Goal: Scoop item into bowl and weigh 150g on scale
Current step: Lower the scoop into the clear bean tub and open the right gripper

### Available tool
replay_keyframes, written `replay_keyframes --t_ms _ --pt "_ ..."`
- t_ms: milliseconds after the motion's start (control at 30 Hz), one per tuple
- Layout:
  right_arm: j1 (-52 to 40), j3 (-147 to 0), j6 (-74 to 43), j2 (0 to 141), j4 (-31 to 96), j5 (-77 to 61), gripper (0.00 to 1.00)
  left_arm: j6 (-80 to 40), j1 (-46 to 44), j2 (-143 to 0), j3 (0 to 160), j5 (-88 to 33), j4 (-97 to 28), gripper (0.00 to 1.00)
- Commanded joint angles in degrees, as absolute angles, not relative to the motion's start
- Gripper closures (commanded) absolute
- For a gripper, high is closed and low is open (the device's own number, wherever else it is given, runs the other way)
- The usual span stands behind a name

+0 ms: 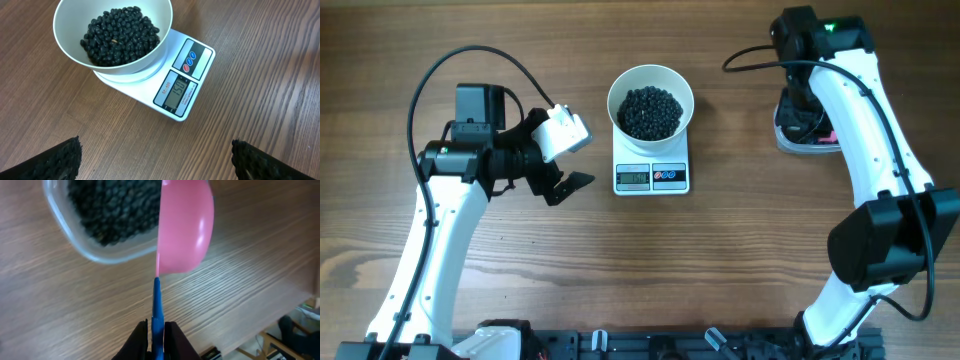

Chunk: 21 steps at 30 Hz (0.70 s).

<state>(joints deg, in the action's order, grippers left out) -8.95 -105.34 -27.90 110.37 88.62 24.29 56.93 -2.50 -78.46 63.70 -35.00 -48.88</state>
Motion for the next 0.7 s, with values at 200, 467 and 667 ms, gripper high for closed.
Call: replay_keyframes --t_ms 200,467,667 --pt "-4.19 -105.25 -27.66 110.72 82.72 9.56 0.96 58.11 -2.22 -78.78 63.57 -35.27 -48.93 0.0" --pt "3.46 -99.02 -29.19 110.72 71.11 -7.18 0.95 58.11 -2.22 -78.78 63.57 -35.27 -48.93 0.0" --pt "5.72 -92.97 -36.42 110.72 66.98 -7.62 0.66 58.11 -2.22 -78.78 63.57 -35.27 -48.93 0.0"
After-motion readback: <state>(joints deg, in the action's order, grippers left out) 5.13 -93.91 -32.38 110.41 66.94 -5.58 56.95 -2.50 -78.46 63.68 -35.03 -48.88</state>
